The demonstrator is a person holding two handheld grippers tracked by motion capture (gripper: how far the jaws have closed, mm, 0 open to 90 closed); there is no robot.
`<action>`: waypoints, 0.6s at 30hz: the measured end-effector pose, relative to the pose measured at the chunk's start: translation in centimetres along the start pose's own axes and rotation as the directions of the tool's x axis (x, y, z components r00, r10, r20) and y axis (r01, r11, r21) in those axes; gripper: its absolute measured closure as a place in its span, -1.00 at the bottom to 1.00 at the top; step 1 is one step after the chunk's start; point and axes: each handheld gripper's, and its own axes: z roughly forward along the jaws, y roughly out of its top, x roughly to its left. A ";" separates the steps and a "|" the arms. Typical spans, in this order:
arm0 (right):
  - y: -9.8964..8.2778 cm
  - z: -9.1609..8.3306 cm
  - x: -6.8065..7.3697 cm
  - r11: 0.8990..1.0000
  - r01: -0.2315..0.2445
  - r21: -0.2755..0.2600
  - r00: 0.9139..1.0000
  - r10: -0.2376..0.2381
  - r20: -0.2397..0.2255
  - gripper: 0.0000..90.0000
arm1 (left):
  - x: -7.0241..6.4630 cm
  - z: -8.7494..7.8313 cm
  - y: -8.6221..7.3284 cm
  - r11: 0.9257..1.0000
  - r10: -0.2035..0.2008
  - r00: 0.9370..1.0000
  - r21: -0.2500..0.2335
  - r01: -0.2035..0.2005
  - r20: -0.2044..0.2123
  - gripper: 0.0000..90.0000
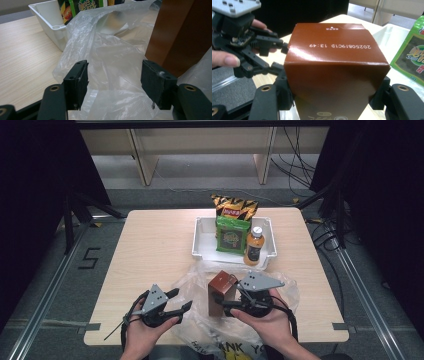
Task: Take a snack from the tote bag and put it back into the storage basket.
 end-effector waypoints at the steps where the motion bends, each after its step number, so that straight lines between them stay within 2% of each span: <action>1: 0.3 -0.3 0.0 1.000 -0.008 0.011 1.000 0.008 0.008 -0.14 | 0.0 0.0 0.0 1.000 0.004 1.000 0.001 -0.004 0.001 -0.15; 2: 0.5 -0.4 -0.1 1.000 -0.019 0.018 1.000 0.019 0.000 -0.14 | 0.0 0.0 0.0 1.000 0.005 1.000 0.001 -0.005 0.002 -0.15; 3: 0.6 -0.3 -0.1 1.000 -0.030 -0.004 1.000 0.030 -0.006 -0.14 | 0.0 0.0 0.0 1.000 0.003 1.000 0.002 -0.003 0.000 -0.14; 5: 1.0 -0.7 -0.4 1.000 0.005 -0.002 1.000 -0.005 -0.008 -0.14 | 0.0 0.0 0.0 1.000 -0.001 1.000 0.000 0.001 -0.003 -0.14; 6: 1.1 -0.8 -0.3 1.000 -0.024 -0.004 1.000 0.024 -0.005 -0.14 | 0.0 -0.1 0.0 1.000 0.007 1.000 0.006 -0.007 -0.010 -0.14; 7: 1.3 -0.9 -0.5 1.000 -0.009 -0.012 1.000 0.009 0.012 -0.14 | 0.0 0.0 0.0 1.000 0.000 1.000 0.002 0.000 -0.005 -0.14; 8: 1.5 -0.9 -0.4 0.998 -0.053 -0.025 0.999 0.053 0.005 -0.14 | 0.0 0.1 0.0 1.000 0.004 1.000 -0.001 -0.004 -0.001 -0.14; 9: 1.7 -1.0 -0.5 0.999 -0.040 -0.031 0.999 0.040 0.001 -0.14 | 0.0 0.1 0.0 1.000 0.009 1.000 0.007 -0.009 -0.006 -0.14; 12: 2.2 -1.4 -0.7 0.998 -0.046 -0.038 0.999 0.046 -0.009 -0.14 | 0.0 0.2 -0.1 1.000 0.000 1.000 0.007 0.000 0.000 -0.14; 14: 2.6 -1.6 -0.8 0.997 -0.066 -0.040 0.998 0.065 -0.022 -0.14 | 0.1 0.2 -0.1 1.000 0.002 1.000 0.007 -0.002 -0.004 -0.14; 16: 2.9 -1.7 -0.8 0.996 -0.082 -0.038 0.997 0.081 -0.015 -0.14 | 0.2 0.2 -0.1 1.000 0.001 1.000 0.012 -0.001 -0.009 -0.14; 17: 3.1 -1.7 -1.0 0.998 -0.054 -0.045 0.998 0.053 -0.020 -0.14 | 0.2 0.1 -0.1 1.000 -0.004 1.000 0.018 0.004 -0.013 -0.14; 18: 3.3 -1.7 -1.1 0.997 -0.056 -0.052 0.998 0.055 -0.026 -0.14 | 0.2 0.1 -0.2 1.000 -0.005 1.000 0.019 0.006 -0.015 -0.14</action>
